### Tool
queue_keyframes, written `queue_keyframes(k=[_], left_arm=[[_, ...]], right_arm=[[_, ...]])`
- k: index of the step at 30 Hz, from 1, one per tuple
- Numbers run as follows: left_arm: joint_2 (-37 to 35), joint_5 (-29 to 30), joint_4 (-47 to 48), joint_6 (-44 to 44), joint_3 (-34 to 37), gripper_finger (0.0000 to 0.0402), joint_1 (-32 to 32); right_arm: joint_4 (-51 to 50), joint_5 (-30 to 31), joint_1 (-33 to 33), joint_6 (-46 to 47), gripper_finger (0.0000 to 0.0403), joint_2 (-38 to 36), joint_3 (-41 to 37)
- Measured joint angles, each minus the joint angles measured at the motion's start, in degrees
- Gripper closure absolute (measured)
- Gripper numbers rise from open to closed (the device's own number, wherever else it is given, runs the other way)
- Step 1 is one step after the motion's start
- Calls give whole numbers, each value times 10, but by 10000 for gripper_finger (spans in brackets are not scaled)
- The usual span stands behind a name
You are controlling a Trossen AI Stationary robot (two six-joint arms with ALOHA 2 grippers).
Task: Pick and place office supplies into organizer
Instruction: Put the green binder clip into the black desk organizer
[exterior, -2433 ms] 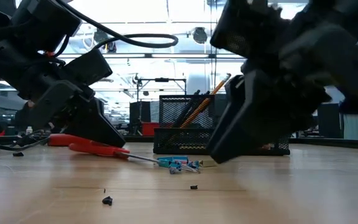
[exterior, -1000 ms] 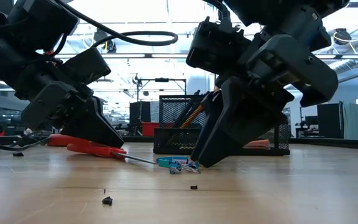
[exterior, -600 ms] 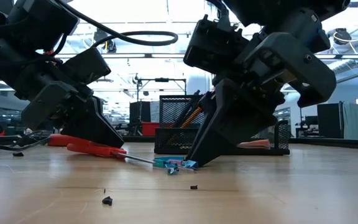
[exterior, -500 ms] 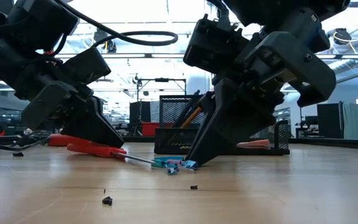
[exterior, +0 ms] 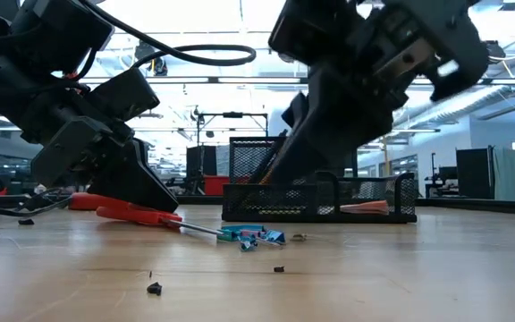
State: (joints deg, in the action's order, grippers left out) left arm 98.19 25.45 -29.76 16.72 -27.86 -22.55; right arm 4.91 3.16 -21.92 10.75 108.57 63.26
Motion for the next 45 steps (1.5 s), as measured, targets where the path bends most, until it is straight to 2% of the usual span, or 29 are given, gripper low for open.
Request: queue_keyframes(k=[7, 12, 16, 20, 24, 28, 37, 45], left_arm=[[0, 0, 0, 0, 0, 355, 0], [0, 0, 1, 0, 0, 355, 0], [0, 0, 1, 0, 0, 355, 0], [0, 0, 1, 0, 0, 355, 0], [0, 0, 1, 0, 0, 355, 0], [0, 0, 2, 3, 0, 355, 0], [0, 0, 2, 3, 0, 355, -1], [0, -1, 3, 5, 0, 355, -2]], right_arm=[[-5, 13, -4, 4, 397, -5, 0], [-30, 0, -13, -7, 389, -5, 0], [-37, -2, -19, 41, 359, -5, 0], [-33, 1, -21, 92, 310, -5, 0], [-31, 61, -31, 157, 263, -5, 0], [-35, 98, -45, 202, 236, -5, 0], [-38, 198, -81, 317, 245, 14, 1], [-34, 207, -86, 362, 261, 42, 1]])
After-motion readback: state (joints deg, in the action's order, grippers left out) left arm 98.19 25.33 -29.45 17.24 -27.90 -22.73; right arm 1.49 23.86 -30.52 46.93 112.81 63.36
